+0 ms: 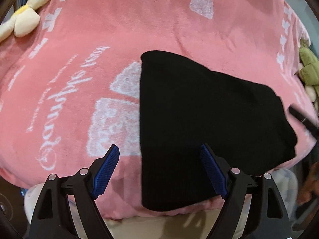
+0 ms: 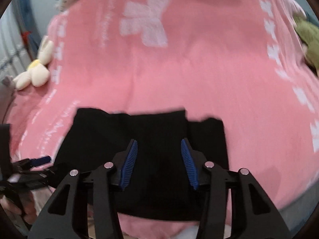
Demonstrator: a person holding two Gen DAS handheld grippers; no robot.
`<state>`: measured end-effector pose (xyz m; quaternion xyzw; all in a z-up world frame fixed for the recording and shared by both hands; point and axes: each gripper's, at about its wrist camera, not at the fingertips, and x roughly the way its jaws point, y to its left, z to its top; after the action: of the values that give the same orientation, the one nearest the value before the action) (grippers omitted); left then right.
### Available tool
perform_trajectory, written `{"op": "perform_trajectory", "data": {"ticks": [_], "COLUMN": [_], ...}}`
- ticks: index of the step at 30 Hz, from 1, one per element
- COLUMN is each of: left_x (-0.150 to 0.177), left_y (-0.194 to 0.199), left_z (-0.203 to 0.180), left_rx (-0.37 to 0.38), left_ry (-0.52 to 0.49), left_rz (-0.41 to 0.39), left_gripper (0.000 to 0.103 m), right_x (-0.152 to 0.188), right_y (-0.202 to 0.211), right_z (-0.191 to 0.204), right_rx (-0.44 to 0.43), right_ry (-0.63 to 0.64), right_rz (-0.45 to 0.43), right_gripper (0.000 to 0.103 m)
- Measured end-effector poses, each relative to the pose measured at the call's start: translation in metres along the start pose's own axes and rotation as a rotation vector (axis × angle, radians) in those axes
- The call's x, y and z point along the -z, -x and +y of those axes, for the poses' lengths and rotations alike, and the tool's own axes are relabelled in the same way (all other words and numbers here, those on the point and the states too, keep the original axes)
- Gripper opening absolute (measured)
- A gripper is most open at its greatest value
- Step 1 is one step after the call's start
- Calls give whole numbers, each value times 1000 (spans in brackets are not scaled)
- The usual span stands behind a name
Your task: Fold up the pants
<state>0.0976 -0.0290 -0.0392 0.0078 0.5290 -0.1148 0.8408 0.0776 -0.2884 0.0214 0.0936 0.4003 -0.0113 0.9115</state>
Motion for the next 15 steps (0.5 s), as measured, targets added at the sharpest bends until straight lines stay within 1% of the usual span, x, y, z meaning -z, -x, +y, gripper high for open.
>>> {"op": "perform_trajectory", "data": {"ticks": [1, 2, 3, 4, 6, 8, 9, 10, 11, 13, 14, 15], "left_x": [0, -1, -2, -2, -2, -1, -1, 0, 0, 0, 1, 2], "left_y": [-1, -2, -3, -2, 0, 2, 3, 4, 4, 4, 4, 4], "left_z": [0, 1, 1, 0, 1, 0, 0, 0, 1, 1, 2, 4], "left_rx": [-8, -10, -10, -7, -28, -46, -42, -34, -25, 6, 34, 74], "left_ry": [-1, 2, 4, 3, -10, -18, -17, -8, 0, 11, 19, 30], "left_rz": [-2, 0, 0, -1, -7, -10, -13, -15, -12, 4, 15, 20], "left_gripper": [81, 81, 81, 81, 82, 82, 82, 82, 82, 82, 82, 82], "right_x": [2, 7, 13, 17, 9, 0, -2, -4, -6, -3, 1, 4], "right_y": [-9, -26, -44, -48, -36, -7, 0, 6, 9, 14, 17, 18], "right_z": [0, -3, -7, -14, -16, -16, -16, -19, -23, -33, -38, -43], "right_rx": [7, 36, 79, 78, 53, 42, 41, 63, 89, 131, 138, 121], "right_ry": [21, 42, 51, 23, -25, -59, -62, -65, -68, -87, -102, -129], "right_rz": [31, 95, 157, 150, 132, 38, 26, 22, 19, 25, 32, 42], "right_gripper": [45, 45, 47, 47, 47, 49, 55, 63, 66, 77, 77, 78]}}
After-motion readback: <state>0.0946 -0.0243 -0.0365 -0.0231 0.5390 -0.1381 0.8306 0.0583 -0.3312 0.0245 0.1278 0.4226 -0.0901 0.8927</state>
